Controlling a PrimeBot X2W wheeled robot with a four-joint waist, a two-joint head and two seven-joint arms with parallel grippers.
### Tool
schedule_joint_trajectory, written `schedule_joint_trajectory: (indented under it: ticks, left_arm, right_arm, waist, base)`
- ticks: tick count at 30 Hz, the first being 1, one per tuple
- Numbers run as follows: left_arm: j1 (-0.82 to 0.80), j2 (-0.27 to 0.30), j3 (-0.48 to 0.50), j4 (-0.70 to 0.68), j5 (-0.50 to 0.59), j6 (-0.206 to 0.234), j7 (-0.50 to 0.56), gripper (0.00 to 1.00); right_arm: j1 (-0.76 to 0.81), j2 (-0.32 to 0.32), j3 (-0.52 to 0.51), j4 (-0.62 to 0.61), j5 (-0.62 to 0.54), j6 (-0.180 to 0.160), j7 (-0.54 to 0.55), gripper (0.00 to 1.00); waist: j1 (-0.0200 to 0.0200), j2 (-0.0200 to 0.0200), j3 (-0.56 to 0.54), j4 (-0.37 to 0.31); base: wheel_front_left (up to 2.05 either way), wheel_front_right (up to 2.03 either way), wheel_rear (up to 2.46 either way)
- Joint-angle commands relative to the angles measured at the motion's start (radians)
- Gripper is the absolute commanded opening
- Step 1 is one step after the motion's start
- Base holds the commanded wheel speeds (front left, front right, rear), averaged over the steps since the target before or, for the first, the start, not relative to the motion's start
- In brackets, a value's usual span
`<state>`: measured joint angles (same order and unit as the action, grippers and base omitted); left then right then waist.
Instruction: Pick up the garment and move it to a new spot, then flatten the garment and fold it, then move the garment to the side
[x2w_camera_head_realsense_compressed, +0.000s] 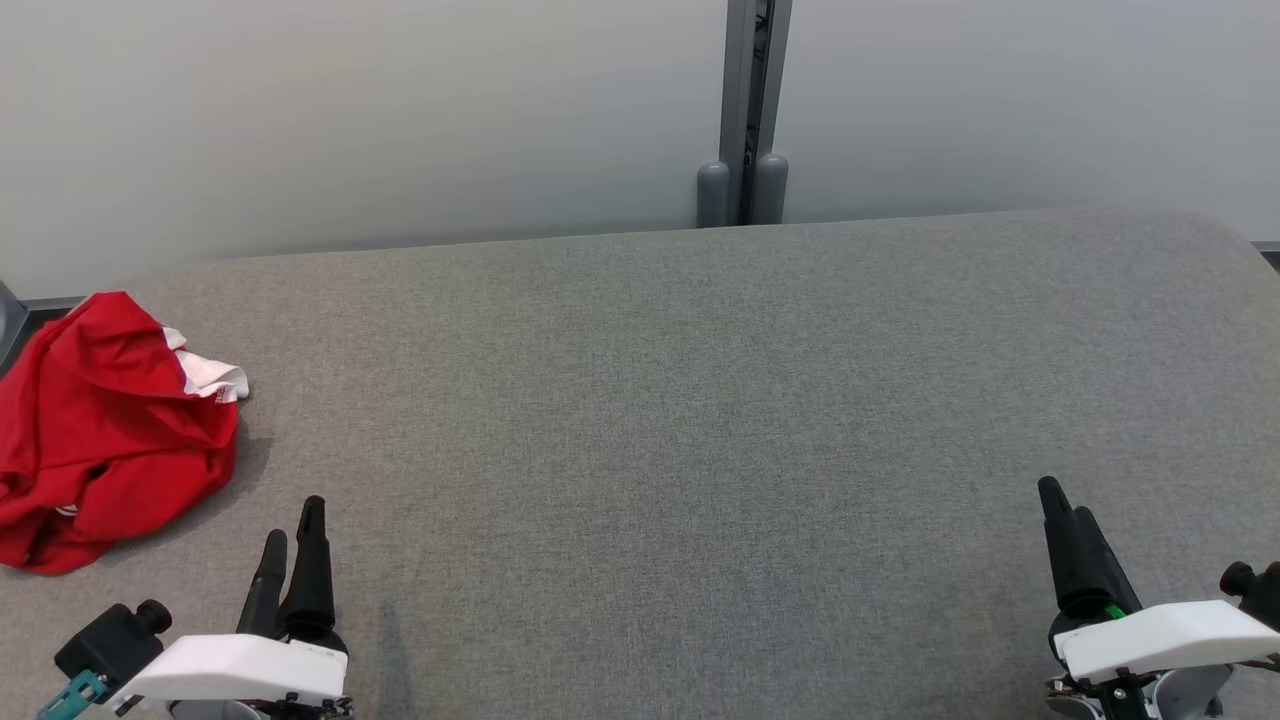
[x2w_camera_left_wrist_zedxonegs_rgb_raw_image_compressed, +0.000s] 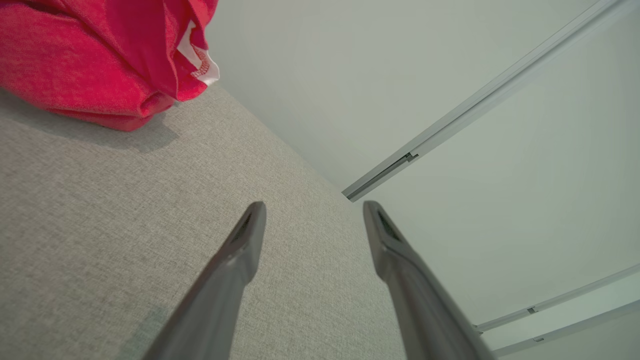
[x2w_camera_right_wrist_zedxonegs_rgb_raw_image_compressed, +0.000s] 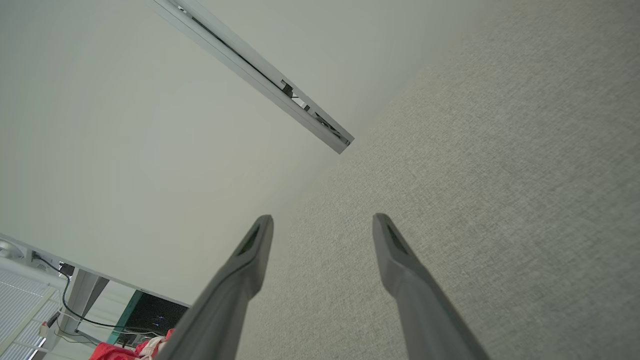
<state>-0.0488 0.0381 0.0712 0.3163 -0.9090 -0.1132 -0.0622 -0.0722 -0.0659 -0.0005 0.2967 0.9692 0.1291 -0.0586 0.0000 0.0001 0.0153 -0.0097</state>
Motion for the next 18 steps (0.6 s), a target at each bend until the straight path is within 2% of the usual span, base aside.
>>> schedule_joint_trajectory:
  ticks: [1, 18]
  left_arm:
    - [-0.009, 0.009, -0.002, -0.011, 0.044, 0.005, -0.010, 1.00]
    - [0.002, 0.010, -0.021, -0.008, 0.281, 0.026, -0.059, 1.00]
  right_arm:
    - [-0.021, -0.012, 0.002, -0.015, -0.042, 0.001, -0.013, 1.00]
    - [-0.023, -0.016, 0.027, -0.039, -0.257, 0.002, -0.063, 1.00]
  waist:
    - [0.0000, -0.0001, 0.000, 0.000]
    - [0.0000, -0.0001, 0.007, -0.004]
  base:
    - [0.00, 0.00, 0.00]
    - [0.00, 0.00, 0.00]
